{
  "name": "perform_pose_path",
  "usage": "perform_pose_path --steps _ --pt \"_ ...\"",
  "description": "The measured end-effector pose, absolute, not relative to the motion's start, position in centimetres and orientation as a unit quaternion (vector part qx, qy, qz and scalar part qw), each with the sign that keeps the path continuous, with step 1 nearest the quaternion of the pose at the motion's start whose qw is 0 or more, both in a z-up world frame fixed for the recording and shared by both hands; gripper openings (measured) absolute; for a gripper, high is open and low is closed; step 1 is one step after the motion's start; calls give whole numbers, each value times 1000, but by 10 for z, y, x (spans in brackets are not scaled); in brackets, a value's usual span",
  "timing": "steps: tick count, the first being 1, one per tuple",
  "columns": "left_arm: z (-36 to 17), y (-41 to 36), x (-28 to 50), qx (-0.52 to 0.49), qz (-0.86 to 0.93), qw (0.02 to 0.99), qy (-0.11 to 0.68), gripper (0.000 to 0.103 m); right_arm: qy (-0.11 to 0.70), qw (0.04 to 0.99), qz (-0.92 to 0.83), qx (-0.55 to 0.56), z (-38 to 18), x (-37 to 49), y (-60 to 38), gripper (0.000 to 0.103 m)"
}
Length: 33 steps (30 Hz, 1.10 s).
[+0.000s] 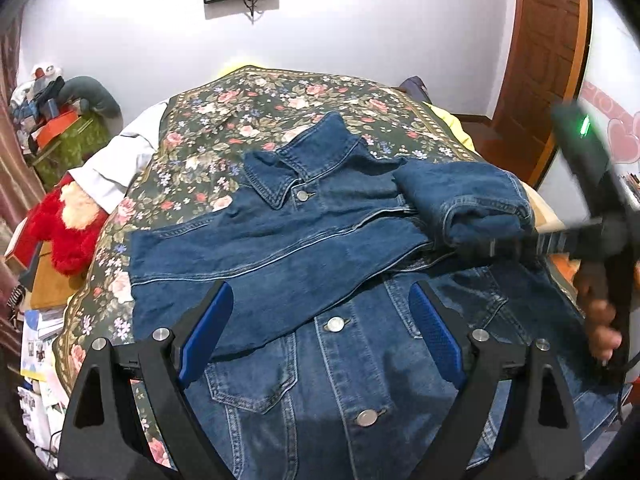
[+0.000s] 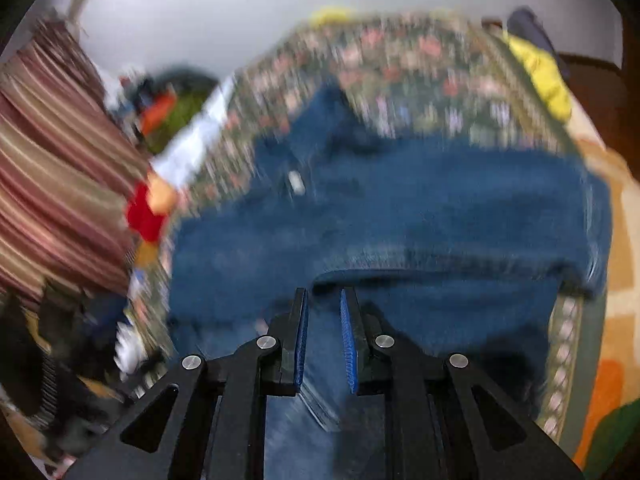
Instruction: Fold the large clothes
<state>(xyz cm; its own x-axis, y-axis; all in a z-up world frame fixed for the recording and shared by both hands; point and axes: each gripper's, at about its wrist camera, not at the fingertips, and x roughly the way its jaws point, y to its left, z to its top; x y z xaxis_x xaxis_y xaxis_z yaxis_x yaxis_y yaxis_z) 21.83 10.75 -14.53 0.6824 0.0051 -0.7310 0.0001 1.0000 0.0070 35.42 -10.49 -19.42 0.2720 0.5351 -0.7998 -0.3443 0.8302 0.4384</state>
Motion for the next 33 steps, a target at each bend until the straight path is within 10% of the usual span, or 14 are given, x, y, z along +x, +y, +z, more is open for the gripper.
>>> perform_pose_path --steps 5,20,33 --pt "-151 105 219 -6 1 913 408 90 618 736 270 56 -247 343 -116 14" --pt "-132 5 289 91 -84 906 404 92 501 843 186 55 -172 324 -240 14" --pt "-221 -116 383 259 -150 830 470 79 508 845 137 92 -190 332 -307 14"
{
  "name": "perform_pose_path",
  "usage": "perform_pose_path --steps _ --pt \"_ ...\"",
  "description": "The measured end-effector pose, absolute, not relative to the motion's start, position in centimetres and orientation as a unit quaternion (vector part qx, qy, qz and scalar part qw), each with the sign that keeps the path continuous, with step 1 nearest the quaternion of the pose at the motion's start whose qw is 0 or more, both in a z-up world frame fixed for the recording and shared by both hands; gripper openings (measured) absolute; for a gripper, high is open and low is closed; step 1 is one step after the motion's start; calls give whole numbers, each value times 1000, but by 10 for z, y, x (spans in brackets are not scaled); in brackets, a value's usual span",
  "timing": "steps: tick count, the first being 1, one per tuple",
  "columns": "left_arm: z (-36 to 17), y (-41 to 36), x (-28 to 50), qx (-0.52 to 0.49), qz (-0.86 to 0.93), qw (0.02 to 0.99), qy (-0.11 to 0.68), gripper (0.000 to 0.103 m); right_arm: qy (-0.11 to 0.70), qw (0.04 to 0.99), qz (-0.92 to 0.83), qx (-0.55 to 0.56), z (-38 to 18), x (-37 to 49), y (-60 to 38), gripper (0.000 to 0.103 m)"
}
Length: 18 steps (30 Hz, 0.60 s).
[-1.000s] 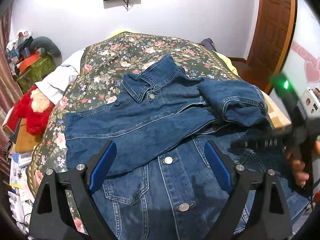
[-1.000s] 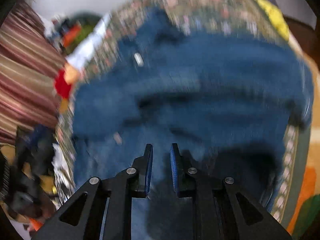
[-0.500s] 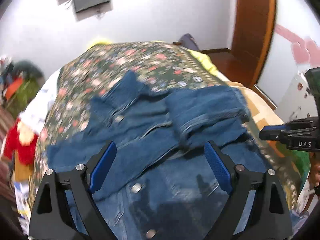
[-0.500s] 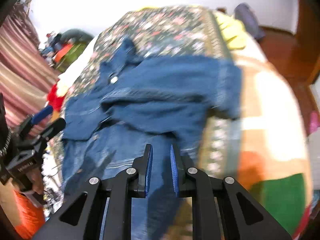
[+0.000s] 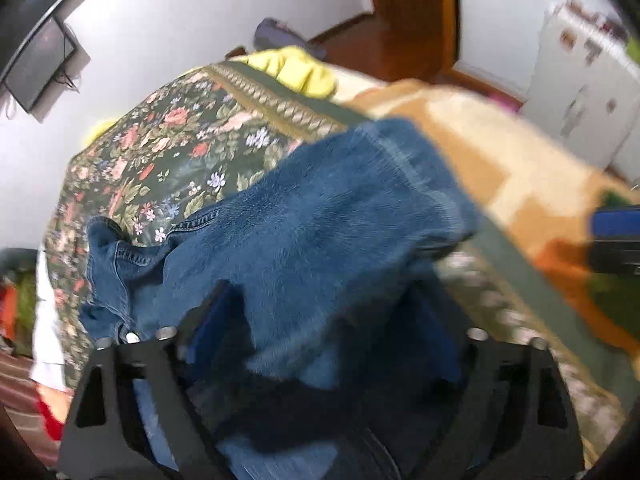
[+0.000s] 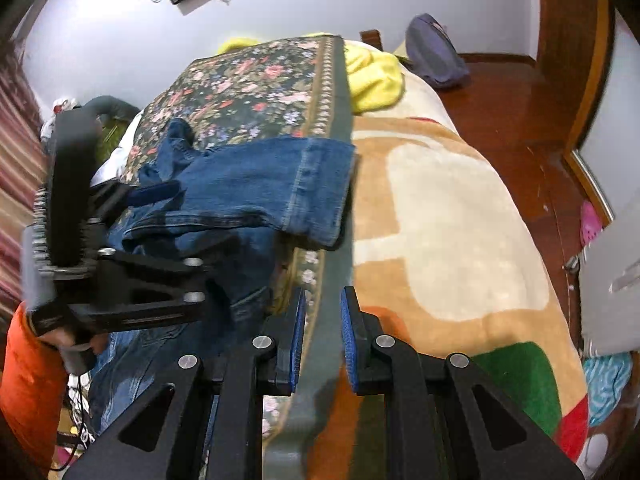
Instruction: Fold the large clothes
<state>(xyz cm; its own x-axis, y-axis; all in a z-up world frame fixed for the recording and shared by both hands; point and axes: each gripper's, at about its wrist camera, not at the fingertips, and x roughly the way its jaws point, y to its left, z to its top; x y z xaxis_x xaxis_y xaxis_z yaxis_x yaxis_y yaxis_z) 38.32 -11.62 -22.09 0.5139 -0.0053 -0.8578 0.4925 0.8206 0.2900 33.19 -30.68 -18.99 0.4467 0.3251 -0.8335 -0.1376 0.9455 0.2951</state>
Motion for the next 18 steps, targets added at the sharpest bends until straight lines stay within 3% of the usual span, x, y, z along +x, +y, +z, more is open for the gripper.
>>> perform_pose_path --steps 3,6,9,12,18 --pt "-225 -110 393 224 -144 838 476 67 513 842 135 97 -195 335 -309 14" --pt "-212 -97 397 160 -155 851 475 43 513 843 136 91 -198 336 -308 14" --pt "-198 -88 399 117 -158 856 478 29 517 840 139 88 -200 340 -304 14" --pt "-172 -74 394 91 -154 873 453 20 517 839 144 90 -199 344 -298 14" --pt "-113 -24 385 50 -127 910 392 17 504 844 162 81 -184 354 -278 14"
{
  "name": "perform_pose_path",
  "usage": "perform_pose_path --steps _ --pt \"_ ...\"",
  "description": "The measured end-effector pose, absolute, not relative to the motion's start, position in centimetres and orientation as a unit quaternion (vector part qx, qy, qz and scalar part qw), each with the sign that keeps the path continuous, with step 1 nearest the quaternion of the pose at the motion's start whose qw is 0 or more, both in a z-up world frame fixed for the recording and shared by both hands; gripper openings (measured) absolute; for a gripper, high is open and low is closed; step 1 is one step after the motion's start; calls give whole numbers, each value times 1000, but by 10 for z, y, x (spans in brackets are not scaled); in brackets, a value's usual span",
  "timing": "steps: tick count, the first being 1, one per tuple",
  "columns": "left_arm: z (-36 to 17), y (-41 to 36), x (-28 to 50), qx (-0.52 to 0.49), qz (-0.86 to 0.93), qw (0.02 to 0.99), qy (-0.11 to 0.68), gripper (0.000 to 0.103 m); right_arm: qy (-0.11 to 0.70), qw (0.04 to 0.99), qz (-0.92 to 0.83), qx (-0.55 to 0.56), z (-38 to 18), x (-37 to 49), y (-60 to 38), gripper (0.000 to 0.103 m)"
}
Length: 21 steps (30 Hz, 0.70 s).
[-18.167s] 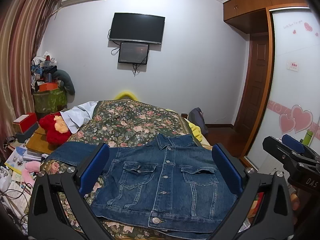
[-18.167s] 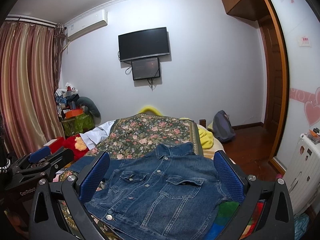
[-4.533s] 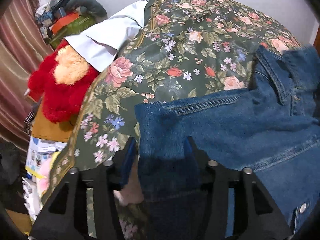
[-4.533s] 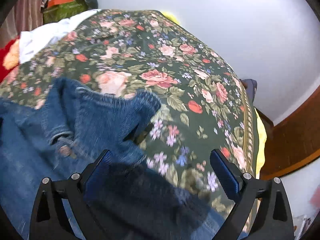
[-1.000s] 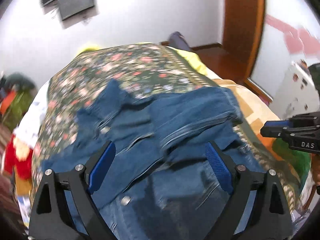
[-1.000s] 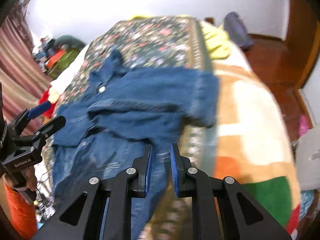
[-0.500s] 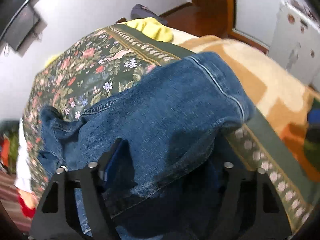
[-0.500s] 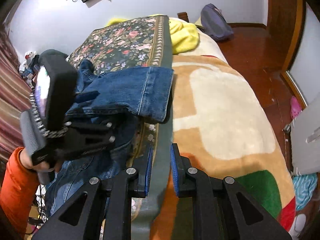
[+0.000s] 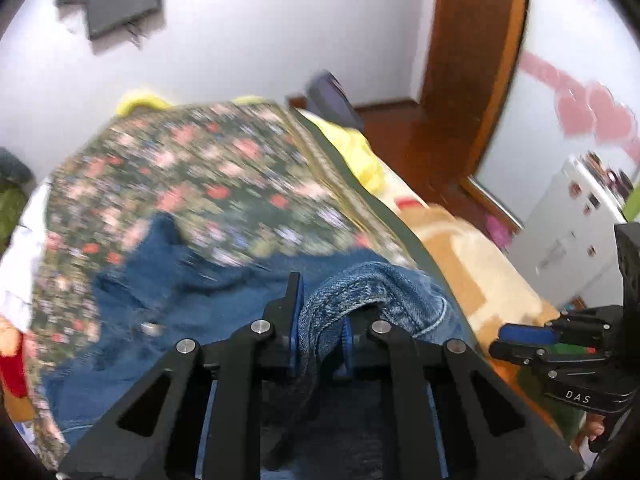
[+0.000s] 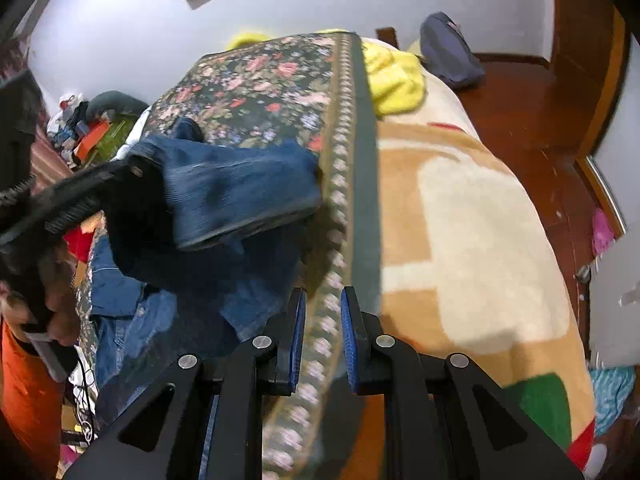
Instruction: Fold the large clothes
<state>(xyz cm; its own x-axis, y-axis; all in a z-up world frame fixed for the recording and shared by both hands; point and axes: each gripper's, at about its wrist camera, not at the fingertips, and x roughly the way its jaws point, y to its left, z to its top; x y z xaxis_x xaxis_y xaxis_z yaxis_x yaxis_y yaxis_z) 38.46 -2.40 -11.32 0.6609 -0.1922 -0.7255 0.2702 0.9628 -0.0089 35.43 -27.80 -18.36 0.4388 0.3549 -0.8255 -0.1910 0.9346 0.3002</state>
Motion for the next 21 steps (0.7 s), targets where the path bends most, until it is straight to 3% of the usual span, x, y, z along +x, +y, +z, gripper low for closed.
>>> perform_pose_path --steps 8,13,17,18,20,21 --pt "-115 79 359 26 -25 922 385 14 477 855 203 6 -171 380 -212 14" --pt "-180 145 333 -23 6 891 453 14 520 832 133 -142 -227 399 -173 14" --pt "-243 177 309 -97 -17 851 515 16 525 827 129 -157 -245 397 -175 15" --pt "-255 182 299 -114 -29 844 523 18 528 825 125 -158 -244 397 -177 22" --pt "-267 184 288 -127 -38 841 524 21 527 827 98 -170 -243 397 -180 49" --pt "-270 185 281 -136 -43 841 521 24 521 831 82 -177 -243 396 -183 70"
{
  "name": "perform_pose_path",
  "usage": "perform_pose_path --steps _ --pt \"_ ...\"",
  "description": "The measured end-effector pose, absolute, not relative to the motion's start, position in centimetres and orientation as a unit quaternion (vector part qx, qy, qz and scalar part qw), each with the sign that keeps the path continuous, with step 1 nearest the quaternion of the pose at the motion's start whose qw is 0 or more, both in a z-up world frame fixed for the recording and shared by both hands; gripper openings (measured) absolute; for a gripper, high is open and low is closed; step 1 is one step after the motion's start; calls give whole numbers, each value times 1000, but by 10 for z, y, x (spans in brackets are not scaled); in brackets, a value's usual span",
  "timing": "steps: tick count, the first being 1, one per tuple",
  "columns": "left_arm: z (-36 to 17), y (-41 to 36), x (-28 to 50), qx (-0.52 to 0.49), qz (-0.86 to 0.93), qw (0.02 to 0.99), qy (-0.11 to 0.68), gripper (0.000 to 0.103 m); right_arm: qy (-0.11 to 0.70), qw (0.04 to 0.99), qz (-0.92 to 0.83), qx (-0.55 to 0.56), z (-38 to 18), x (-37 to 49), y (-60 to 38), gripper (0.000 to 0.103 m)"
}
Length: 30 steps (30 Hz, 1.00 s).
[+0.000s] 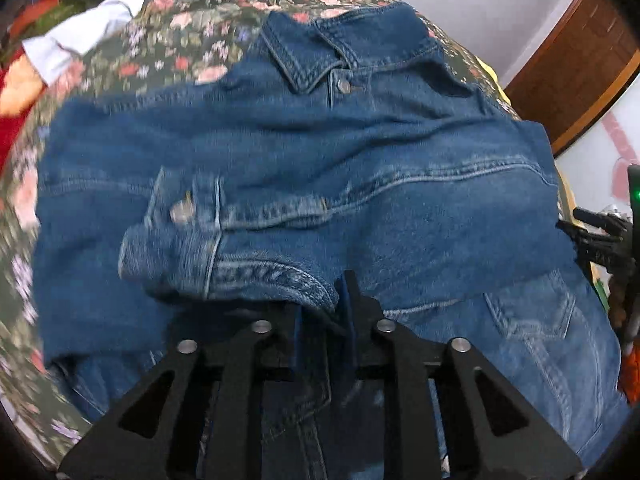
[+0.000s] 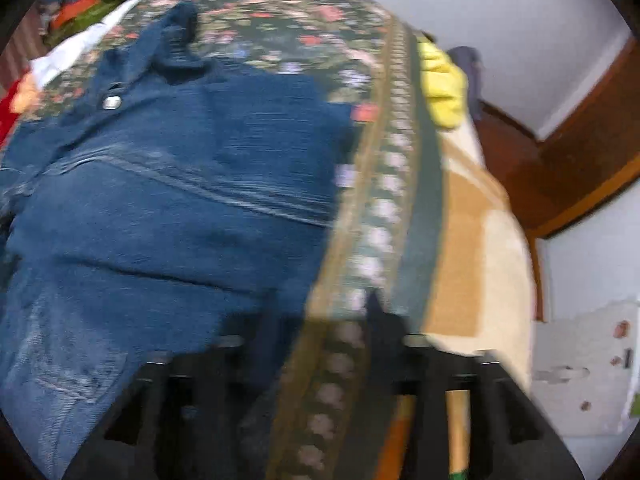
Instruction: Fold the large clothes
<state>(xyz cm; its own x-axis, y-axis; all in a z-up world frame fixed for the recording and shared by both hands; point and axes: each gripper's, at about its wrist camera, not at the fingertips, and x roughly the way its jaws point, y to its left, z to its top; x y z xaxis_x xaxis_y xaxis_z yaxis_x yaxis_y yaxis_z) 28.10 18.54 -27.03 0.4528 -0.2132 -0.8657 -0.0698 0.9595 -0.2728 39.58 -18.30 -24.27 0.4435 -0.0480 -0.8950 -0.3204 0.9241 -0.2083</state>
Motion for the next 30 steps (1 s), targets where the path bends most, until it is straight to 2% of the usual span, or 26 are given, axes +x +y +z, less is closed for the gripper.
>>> perform_pose_path --steps 1,7,11,14,17,19,22,25,30 --pt "-272 188 278 -145 -43 841 520 31 515 835 72 -179 -242 394 -186 76" --pt "-270 229 274 -243 -51 831 498 54 546 827 105 -83 -231 396 -214 76" --pt "-271 252 280 -305 -50 814 492 54 538 831 137 -23 -214 388 -220 76" --pt "-278 250 293 -285 -25 812 509 54 533 831 159 10 -206 384 -217 76" --pt "-287 243 307 -254 17 813 524 53 538 823 177 42 -206 384 -212 76" --pt "-285 234 317 -212 50 823 525 41 543 817 186 62 -209 387 -211 76" --pt "-264 211 328 -133 83 849 505 27 553 805 193 95 -216 392 -211 76" --pt "-229 192 331 -71 100 881 457 24 565 792 193 127 -222 397 -214 77" --pt "-150 205 320 -62 118 923 360 24 560 797 194 113 -215 408 -206 76"
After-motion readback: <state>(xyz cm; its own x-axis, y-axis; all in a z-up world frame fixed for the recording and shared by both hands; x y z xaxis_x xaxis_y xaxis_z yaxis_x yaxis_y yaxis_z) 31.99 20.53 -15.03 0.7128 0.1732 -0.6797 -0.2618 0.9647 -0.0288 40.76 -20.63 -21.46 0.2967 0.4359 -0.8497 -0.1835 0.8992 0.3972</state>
